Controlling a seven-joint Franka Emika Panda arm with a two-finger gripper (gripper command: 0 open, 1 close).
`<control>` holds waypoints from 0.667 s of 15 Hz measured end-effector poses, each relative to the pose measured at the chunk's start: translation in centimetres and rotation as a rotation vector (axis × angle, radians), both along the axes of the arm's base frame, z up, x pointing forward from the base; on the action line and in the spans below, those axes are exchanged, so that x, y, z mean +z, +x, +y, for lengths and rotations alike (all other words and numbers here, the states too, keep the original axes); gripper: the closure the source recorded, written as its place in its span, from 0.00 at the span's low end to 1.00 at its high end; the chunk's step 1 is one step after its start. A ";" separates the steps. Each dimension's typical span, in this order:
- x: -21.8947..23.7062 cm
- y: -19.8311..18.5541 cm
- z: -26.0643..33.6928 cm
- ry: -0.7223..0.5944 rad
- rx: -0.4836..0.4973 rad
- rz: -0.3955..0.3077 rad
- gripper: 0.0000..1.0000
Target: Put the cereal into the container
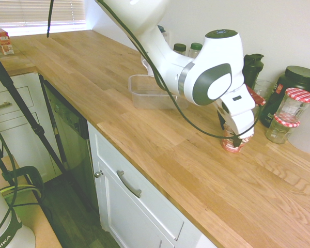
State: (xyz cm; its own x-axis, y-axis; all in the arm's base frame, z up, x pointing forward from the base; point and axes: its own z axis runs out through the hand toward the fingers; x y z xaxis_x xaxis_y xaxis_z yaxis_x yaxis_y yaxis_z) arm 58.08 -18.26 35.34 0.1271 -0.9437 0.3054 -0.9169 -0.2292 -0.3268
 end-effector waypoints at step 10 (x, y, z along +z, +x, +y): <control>-1.0 1.1 0.1 -0.061 0.023 -0.035 1.00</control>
